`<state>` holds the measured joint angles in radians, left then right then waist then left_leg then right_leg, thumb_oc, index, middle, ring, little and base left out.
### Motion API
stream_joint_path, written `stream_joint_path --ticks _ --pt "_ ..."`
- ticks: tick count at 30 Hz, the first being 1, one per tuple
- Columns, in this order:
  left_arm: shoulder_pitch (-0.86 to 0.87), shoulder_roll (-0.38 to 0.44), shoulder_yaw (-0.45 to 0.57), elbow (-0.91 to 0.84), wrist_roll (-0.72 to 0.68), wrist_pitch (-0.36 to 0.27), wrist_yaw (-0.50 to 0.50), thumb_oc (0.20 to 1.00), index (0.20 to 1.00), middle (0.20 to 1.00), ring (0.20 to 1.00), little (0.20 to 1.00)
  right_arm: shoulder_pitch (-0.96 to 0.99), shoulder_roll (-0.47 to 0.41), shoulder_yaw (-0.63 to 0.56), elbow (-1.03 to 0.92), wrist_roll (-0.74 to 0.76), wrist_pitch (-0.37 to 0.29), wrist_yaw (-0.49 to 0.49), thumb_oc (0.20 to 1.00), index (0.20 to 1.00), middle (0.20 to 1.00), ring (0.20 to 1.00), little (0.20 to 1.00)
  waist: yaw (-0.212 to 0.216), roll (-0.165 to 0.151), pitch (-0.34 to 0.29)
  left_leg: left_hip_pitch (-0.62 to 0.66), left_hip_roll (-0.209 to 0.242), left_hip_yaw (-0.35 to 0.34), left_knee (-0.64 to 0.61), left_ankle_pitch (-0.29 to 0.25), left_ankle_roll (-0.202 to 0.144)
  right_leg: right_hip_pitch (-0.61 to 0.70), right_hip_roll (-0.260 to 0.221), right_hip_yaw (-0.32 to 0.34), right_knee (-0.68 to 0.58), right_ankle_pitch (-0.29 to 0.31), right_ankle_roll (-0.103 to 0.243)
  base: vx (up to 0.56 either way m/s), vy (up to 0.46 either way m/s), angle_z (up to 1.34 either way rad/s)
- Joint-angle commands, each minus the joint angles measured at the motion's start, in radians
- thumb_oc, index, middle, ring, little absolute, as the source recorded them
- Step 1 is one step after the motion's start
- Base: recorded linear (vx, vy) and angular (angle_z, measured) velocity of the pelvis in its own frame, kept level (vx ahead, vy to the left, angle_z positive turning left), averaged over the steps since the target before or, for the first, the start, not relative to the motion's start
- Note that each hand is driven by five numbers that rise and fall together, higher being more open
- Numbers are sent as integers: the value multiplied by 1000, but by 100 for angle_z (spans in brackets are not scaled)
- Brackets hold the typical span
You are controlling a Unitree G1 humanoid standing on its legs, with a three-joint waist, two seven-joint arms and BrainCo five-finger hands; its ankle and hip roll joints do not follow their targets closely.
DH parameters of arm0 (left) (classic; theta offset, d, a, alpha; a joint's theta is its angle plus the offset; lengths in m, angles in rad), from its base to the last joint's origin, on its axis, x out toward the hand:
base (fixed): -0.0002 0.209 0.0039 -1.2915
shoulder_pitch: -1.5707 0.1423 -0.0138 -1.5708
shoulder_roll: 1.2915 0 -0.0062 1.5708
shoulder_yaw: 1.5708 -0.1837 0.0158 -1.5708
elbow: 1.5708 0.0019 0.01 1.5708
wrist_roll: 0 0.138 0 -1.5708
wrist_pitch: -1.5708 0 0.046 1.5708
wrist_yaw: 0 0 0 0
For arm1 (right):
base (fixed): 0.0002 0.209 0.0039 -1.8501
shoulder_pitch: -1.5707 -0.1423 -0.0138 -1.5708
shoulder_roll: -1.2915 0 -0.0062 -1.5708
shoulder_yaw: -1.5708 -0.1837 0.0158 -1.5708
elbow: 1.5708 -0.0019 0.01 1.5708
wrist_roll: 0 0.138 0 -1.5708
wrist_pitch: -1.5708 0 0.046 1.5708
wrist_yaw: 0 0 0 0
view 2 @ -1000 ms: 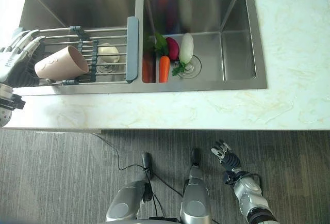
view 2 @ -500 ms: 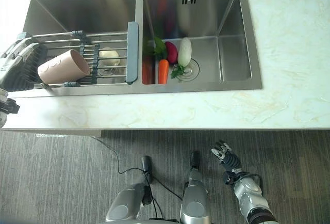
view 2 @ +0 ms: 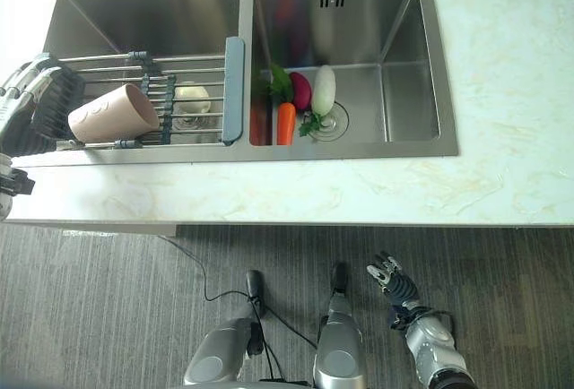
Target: Place the dishes in the dishwasher.
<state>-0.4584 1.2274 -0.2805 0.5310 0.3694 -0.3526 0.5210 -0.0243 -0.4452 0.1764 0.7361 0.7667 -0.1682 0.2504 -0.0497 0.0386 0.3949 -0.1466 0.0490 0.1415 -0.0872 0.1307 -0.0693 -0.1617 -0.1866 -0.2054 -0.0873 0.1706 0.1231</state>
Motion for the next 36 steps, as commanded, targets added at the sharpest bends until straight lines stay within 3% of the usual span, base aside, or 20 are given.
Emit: stream_joint_path --ticks 1,14,26,36 --pt "-137 40 50 82 -65 -22 70 1000 1000 1000 1000 1000 34 10 -30 -28 2 -45 10 1000 1000 1000 1000 1000 2 5 -21 31 -18 -30 0 -159 14 -30 -128 22 30 2 137 0 0 0" --pt "-196 41 9 83 -55 -18 71 1000 1000 1000 1000 1000 38 16 -26 -27 0 -53 9 1000 1000 1000 1000 1000 -9 2 -11 33 -19 -32 0 -163 17 -44 -125 37 41 7 137 5 -6 1" --pt "-302 28 -117 167 -72 -10 -25 1000 1000 1000 1000 1000 24 -10 -21 -50 2 -56 2 1000 1000 1000 1000 1000 -35 -2 25 9 -18 -30 0 -158 17 -78 -120 64 36 26 135 -3 12 -1" --pt "-303 13 -142 176 -86 4 -94 1000 1000 1000 1000 1000 15 -9 -14 -58 3 -59 -3 1000 1000 1000 1000 1000 -33 -4 38 0 -17 -38 0 -154 17 -87 -119 59 38 30 134 0 0 0"
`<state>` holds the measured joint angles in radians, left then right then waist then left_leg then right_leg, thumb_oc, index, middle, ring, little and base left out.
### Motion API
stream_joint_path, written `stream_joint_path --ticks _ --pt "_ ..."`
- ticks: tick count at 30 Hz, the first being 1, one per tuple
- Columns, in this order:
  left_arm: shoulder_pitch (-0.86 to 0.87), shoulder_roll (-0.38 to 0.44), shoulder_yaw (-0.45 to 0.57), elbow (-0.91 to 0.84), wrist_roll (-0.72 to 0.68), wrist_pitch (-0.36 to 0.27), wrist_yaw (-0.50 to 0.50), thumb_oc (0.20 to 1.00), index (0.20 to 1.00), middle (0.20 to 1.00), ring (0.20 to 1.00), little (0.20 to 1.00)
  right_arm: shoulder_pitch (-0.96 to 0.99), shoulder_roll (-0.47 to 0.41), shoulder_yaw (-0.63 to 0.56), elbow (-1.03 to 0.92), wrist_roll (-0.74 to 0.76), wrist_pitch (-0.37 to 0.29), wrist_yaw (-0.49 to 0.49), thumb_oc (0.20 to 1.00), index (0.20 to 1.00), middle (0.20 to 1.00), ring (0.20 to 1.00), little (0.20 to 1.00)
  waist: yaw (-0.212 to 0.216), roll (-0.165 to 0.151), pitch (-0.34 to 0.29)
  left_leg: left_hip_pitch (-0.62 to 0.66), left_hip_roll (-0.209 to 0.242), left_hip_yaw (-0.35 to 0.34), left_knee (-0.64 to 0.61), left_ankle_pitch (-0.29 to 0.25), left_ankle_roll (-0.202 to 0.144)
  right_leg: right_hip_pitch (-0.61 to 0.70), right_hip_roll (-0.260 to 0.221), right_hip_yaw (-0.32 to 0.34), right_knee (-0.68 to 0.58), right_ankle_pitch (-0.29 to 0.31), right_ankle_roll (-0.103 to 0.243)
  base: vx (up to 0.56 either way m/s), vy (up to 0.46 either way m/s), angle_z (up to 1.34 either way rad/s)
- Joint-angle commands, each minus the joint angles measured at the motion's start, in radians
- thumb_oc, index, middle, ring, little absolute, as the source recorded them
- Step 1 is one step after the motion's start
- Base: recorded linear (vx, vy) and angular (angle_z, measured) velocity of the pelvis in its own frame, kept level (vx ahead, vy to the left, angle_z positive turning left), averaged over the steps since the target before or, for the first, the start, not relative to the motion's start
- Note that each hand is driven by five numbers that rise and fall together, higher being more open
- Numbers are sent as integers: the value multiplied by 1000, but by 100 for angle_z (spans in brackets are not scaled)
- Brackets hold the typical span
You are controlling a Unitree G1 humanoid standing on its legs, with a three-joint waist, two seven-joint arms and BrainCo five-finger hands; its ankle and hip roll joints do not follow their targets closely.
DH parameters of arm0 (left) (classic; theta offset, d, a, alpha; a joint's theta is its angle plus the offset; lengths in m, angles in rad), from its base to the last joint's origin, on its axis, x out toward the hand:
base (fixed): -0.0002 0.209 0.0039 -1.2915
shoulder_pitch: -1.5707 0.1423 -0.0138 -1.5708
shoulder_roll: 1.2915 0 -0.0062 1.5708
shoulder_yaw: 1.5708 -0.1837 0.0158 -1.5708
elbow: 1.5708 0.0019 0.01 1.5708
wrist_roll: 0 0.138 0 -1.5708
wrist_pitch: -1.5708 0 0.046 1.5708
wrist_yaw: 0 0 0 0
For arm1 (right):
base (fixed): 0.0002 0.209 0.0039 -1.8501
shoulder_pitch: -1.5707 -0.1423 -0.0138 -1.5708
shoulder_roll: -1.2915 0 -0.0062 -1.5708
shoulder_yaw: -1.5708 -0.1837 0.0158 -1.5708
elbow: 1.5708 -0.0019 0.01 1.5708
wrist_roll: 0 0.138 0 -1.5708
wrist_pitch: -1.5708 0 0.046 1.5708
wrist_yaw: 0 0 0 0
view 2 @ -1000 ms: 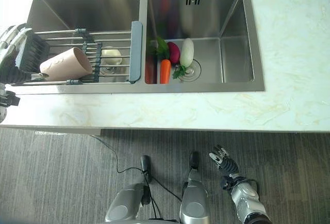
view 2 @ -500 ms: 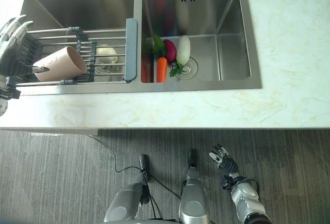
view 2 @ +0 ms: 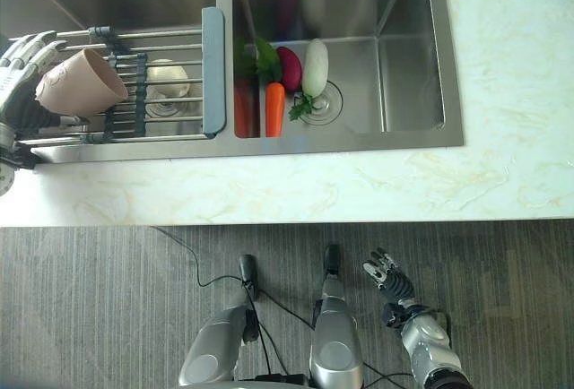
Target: Place the dishes in the dishwasher.
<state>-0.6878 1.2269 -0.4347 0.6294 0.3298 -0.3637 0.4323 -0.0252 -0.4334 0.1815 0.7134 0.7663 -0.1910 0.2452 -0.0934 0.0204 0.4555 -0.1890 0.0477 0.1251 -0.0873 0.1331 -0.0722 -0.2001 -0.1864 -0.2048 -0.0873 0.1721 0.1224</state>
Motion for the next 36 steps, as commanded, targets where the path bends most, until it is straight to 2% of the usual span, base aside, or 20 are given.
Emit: stream_joint_path --ticks 1,10,16,20,21,23,27,36 --pt "-70 13 13 77 -51 17 -10 1000 1000 1000 1000 1000 16 -21 -19 -36 4 -36 1 1000 1000 1000 1000 1000 12 15 -23 42 -16 -21 0 -156 20 -48 -120 59 38 29 135 0 0 0" --pt "-25 -14 63 94 -123 27 -59 1000 1000 1000 1000 1000 16 -20 -22 -25 10 -46 7 1000 1000 1000 1000 1000 19 22 -22 43 -19 -26 0 -155 20 -48 -124 48 39 28 136 0 0 0" --pt "41 -65 144 106 -215 48 -118 1000 1000 1000 1000 1000 20 -11 -25 -37 2 -43 -6 1000 1000 1000 1000 1000 22 28 -21 45 -21 -33 0 -157 20 -52 -126 47 46 27 135 0 0 0" --pt "60 -111 175 124 -374 62 -278 1000 1000 1000 1000 1000 22 -4 -27 -43 -6 -43 -11 1000 1000 1000 1000 1000 20 25 -20 45 -21 -34 0 -157 22 -54 -125 45 47 28 133 0 0 0" --pt "61 -127 178 126 -400 87 -326 1000 1000 1000 1000 1000 23 -2 -28 -46 -8 -45 -13 1000 1000 1000 1000 1000 20 24 -19 45 -21 -33 0 -156 22 -55 -125 44 48 29 132 0 0 0" --pt "62 -141 168 136 -403 108 -346 1000 1000 1000 1000 1000 21 -2 -30 -57 -12 -37 -20 1000 1000 1000 1000 1000 18 25 -18 45 -20 -33 0 -156 22 -57 -126 43 50 30 132 0 0 0" --pt "49 -148 161 177 -501 158 -405 1000 1000 1000 1000 1000 24 -12 -29 -78 -19 -22 -25 1000 1000 1000 1000 1000 9 28 -17 53 -20 -27 0 -157 21 -57 -127 44 53 31 131 2 8 0" --pt "-4 -146 126 211 -519 210 -432 1000 1000 1000 1000 1000 23 -19 -21 -85 -23 -15 -31 1000 1000 1000 1000 1000 -1 30 -15 52 -20 -25 0 -157 21 -58 -127 49 51 32 129 0 0 0"
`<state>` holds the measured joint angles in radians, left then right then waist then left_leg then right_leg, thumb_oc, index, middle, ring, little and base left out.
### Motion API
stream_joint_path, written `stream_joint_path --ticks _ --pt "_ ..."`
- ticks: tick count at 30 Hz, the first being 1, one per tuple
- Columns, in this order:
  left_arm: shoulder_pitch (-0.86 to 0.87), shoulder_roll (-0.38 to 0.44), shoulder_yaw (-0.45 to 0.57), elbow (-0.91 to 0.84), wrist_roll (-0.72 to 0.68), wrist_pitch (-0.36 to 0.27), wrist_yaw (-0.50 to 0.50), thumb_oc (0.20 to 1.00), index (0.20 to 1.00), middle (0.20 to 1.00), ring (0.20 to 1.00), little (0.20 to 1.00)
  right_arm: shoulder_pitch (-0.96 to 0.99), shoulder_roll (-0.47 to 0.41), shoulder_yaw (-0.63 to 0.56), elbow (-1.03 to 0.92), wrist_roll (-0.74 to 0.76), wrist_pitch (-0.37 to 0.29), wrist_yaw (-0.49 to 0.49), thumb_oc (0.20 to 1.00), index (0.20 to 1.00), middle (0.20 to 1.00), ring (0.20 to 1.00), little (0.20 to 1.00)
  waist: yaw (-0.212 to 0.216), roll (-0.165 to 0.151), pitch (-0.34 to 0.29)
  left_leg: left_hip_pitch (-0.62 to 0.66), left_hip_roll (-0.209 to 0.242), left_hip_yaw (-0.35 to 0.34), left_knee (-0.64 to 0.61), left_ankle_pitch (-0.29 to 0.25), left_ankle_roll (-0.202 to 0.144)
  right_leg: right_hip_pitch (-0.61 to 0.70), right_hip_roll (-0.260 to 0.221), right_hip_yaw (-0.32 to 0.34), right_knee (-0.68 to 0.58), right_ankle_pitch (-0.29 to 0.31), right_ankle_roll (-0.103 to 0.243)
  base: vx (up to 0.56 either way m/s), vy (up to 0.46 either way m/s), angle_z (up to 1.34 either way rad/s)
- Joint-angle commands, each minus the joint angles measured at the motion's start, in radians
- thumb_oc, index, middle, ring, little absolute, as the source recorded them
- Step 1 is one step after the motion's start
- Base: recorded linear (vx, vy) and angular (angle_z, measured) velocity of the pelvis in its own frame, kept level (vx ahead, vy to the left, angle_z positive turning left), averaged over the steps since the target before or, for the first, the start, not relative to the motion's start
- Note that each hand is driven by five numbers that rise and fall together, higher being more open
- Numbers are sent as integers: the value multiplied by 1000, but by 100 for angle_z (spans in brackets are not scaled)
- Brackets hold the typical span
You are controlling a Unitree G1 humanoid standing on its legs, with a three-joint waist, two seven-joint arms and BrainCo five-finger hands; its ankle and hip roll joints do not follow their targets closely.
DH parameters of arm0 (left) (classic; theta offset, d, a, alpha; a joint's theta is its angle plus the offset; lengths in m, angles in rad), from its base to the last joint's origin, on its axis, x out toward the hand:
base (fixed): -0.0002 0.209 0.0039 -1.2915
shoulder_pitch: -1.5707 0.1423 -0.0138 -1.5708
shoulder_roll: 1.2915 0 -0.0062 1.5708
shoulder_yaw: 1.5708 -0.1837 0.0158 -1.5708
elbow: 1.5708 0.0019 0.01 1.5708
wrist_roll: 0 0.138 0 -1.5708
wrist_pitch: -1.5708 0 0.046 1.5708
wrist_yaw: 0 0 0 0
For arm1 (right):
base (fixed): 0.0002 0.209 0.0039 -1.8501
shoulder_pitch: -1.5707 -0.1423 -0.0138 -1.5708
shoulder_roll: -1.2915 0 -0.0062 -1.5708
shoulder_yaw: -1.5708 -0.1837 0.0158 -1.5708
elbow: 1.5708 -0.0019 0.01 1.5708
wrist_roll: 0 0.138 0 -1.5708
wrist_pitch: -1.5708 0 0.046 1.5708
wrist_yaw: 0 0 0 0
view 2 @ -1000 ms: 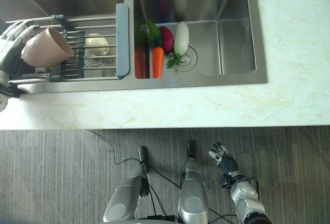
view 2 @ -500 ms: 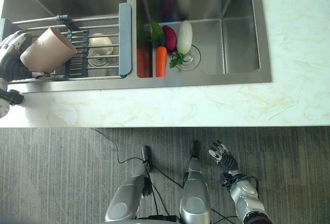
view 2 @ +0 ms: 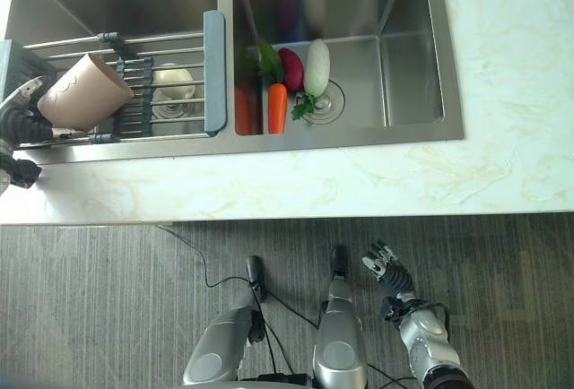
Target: Place the dishes in the dishwasher.
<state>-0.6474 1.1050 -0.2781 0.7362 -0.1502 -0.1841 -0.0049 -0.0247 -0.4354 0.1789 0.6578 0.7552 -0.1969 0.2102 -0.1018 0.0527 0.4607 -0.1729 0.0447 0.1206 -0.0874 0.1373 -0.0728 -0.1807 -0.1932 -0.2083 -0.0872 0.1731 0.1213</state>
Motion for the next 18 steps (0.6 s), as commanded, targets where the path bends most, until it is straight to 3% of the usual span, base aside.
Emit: stream_joint_path --ticks 1,18 --pt "-53 -24 -34 103 -37 35 6 1000 1000 1000 1000 1000 23 -17 -19 -28 -13 -11 6 1000 1000 1000 1000 1000 8 -2 -20 36 -17 -20 0 -161 22 -77 -121 52 51 31 130 0 0 0" --pt "-182 -27 -91 94 -1 70 60 1000 1000 1000 1000 1000 18 -15 -7 -3 -3 -21 13 1000 1000 1000 1000 1000 2 -8 -23 32 -16 -16 0 -161 20 -77 -125 54 52 28 129 0 0 0"
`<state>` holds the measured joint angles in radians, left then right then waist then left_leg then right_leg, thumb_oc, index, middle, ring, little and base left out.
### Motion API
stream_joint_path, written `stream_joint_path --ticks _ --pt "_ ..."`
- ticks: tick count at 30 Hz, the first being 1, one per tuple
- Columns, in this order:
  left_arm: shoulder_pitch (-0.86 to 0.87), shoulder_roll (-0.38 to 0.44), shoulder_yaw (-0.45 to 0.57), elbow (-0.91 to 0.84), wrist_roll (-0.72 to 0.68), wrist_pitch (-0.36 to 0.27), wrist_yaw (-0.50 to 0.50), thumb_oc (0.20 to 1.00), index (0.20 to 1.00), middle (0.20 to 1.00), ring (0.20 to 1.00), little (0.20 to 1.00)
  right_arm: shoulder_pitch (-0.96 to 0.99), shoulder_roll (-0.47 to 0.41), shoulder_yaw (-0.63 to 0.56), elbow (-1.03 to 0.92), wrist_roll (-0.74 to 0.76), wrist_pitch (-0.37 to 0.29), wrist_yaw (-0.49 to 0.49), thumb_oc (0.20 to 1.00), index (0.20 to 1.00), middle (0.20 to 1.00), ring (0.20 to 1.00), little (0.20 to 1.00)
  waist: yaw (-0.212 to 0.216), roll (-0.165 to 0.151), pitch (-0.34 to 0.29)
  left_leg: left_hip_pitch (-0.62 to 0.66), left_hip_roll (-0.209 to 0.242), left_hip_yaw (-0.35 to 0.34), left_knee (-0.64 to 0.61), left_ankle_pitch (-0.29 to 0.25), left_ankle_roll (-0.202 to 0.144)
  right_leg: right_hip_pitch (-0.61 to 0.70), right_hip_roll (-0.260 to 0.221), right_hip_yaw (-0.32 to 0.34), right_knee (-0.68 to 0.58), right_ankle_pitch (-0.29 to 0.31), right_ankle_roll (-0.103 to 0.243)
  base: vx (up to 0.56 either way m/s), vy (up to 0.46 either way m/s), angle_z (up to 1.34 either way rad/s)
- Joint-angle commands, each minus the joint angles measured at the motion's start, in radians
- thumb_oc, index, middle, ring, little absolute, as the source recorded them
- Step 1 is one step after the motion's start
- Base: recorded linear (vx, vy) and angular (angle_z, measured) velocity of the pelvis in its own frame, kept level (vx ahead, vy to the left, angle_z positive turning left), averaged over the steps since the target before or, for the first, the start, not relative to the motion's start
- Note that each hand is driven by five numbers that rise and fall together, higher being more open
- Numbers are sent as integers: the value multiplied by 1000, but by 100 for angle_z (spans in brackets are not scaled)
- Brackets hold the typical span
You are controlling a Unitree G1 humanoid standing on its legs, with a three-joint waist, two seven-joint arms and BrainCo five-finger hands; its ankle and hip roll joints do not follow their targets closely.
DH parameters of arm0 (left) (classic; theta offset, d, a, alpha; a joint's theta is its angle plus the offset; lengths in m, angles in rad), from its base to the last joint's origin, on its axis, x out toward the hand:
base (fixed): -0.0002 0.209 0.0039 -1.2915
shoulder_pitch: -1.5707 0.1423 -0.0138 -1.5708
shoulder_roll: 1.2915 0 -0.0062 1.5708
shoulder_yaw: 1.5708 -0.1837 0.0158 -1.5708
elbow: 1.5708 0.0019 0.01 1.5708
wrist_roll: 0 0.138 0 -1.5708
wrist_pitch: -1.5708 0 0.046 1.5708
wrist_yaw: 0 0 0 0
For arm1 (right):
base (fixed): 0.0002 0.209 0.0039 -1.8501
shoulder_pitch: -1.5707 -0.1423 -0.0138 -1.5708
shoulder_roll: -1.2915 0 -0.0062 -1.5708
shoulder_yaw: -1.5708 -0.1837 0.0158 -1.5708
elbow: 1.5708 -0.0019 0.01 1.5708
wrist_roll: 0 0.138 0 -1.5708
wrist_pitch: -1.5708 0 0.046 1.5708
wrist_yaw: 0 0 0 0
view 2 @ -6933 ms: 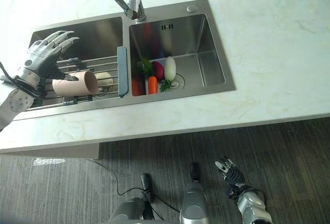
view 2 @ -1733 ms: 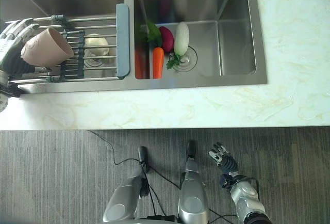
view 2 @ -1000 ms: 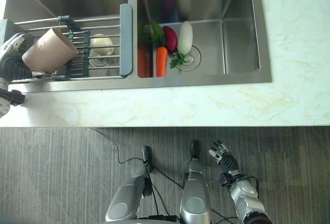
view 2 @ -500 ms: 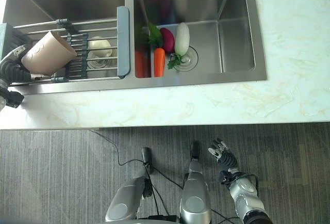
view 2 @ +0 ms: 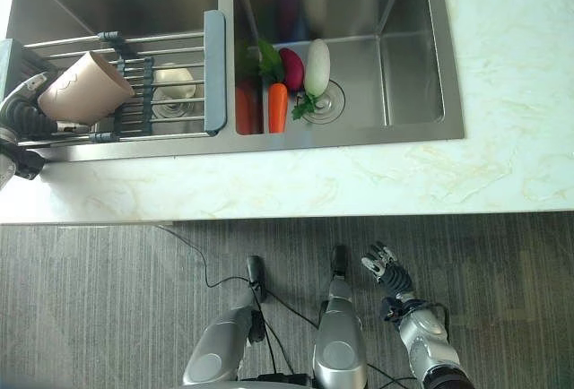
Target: Place the dishes in the dishwasher.
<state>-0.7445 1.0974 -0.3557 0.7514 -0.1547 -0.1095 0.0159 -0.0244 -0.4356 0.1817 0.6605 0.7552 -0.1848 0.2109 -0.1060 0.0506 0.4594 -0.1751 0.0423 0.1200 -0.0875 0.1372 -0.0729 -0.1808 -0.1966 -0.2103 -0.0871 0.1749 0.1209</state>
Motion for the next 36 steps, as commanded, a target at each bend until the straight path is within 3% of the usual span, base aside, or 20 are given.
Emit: stream_joint_path --ticks 1,14,17,19,24,29,36 --pt "-88 -19 -16 79 3 -4 37 1000 1000 1000 1000 1000 18 -15 -10 -5 -2 -33 13 1000 1000 1000 1000 1000 6 -5 -22 35 -14 -16 0 -161 20 -76 -122 55 52 26 129 0 0 0" --pt "-120 -28 -35 77 10 1 44 1000 1000 1000 1000 1000 18 -16 -7 3 0 -37 12 1000 1000 1000 1000 1000 2 -6 -18 33 -14 -13 0 -161 20 -78 -123 59 55 25 129 0 0 0" --pt "-137 -27 -62 77 70 -9 24 1000 1000 1000 1000 1000 13 -19 -3 2 4 -37 9 1000 1000 1000 1000 1000 1 -5 -16 31 -15 -14 0 -160 20 -79 -122 60 54 26 129 0 0 0" --pt "-158 -10 -107 73 187 0 31 200 200 200 200 200 7 -26 -2 2 4 -32 10 1000 1000 1000 1000 1000 -1 -3 -13 29 -15 -14 0 -158 19 -78 -122 61 54 26 128 0 0 0" --pt "-177 17 -168 89 296 0 -10 200 200 200 200 200 1 -40 0 20 15 -38 23 1000 1000 1000 1000 1000 -3 0 -12 29 -15 -12 0 -157 18 -75 -124 58 53 26 129 2 2 1" --pt "-178 21 -199 79 267 -19 -54 200 200 200 200 200 -1 -50 -2 18 16 -31 29 1000 1000 1000 1000 1000 -6 3 -15 32 -17 -12 0 -157 19 -71 -125 55 54 24 129 0 0 0" --pt "-95 0 -122 28 162 -109 66 200 200 200 200 200 8 -32 -4 34 17 -49 32 1000 1000 1000 1000 1000 2 5 -38 48 -13 -11 0 -160 17 -53 -121 48 51 10 127 -16 -31 -2"
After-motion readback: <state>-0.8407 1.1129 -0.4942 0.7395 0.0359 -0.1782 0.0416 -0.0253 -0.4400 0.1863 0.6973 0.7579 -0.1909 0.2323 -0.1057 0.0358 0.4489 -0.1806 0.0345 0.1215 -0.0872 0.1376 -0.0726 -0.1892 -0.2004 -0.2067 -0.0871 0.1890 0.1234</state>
